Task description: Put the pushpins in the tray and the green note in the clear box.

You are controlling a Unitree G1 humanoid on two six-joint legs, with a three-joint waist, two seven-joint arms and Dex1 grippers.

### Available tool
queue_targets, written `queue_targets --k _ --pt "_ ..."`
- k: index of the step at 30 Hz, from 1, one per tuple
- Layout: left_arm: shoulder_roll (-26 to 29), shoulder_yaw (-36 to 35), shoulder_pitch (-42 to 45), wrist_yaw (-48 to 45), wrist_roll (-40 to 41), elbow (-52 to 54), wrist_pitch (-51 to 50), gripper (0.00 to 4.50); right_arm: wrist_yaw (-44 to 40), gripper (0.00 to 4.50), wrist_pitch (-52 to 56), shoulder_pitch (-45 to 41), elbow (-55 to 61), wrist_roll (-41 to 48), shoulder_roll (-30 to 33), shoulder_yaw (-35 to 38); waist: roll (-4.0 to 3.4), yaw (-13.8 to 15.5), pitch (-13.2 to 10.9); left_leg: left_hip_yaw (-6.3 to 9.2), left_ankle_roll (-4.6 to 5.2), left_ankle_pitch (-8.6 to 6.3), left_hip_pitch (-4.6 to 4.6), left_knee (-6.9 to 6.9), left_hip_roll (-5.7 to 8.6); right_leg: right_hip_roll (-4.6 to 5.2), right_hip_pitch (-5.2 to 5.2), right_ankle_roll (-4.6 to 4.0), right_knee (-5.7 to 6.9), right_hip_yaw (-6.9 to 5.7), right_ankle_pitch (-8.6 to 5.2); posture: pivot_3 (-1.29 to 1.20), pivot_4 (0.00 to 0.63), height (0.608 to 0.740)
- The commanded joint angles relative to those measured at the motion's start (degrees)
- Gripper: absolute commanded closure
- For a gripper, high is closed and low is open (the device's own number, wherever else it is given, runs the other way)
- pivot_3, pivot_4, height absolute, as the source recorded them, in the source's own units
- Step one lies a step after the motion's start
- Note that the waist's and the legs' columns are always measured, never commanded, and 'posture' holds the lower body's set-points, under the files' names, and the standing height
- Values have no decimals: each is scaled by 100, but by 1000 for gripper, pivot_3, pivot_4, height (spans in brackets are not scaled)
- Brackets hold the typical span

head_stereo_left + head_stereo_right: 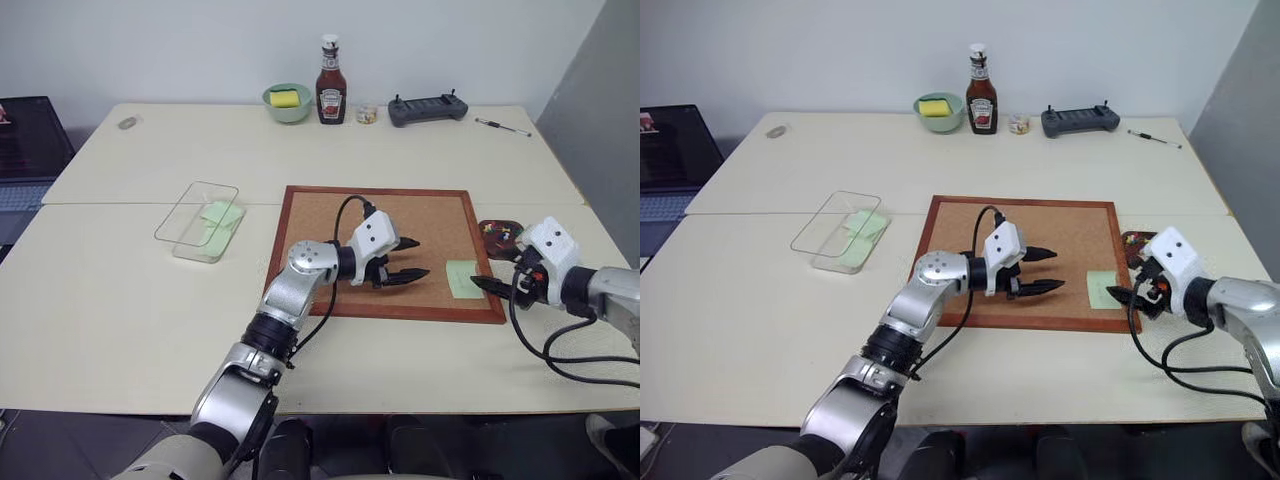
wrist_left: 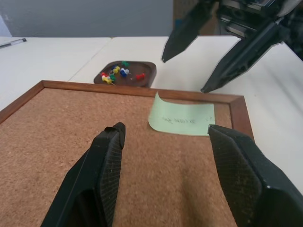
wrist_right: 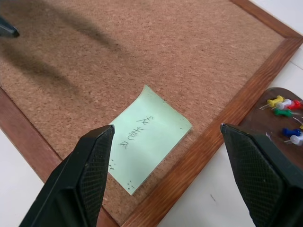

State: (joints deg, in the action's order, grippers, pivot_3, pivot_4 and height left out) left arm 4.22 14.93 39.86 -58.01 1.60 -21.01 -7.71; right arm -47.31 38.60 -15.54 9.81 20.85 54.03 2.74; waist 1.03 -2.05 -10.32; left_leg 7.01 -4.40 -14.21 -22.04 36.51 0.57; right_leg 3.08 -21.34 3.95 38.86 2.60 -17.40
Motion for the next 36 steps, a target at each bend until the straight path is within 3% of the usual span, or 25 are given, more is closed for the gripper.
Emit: queue_targets --k 1,13,32,36 --pt "73 129 -26 15 80 418 -146 1562 -578 707 -505 -746 -896 -392 71 -455 -1 3 0 1 0 0 -1 1 0 0 0 0 0 -1 0 0 150 740" --pt "275 245 -47 38 103 500 -144 1562 -1491 707 -1257 -2153 -2765 -1160 -337 -1327 -3 15 0 -1 0 0 -12 16 -1 2 -4 -1 2 -5 0 0 150 740" --pt "377 324 -91 118 90 391 69 1552 -2214 4423 -1812 -2335 -2913 -1635 -305 -1425 -4 11 0 1 -1 0 -20 21 -2 2 -7 -1 3 -8 1 0 150 740" --pt "362 238 -85 212 160 363 -126 1552 -2238 4474 -1987 -2228 -2584 -1642 -189 -1336 -4 12 0 1 0 0 -21 21 -2 2 -7 -1 3 -8 1 0 150 740"
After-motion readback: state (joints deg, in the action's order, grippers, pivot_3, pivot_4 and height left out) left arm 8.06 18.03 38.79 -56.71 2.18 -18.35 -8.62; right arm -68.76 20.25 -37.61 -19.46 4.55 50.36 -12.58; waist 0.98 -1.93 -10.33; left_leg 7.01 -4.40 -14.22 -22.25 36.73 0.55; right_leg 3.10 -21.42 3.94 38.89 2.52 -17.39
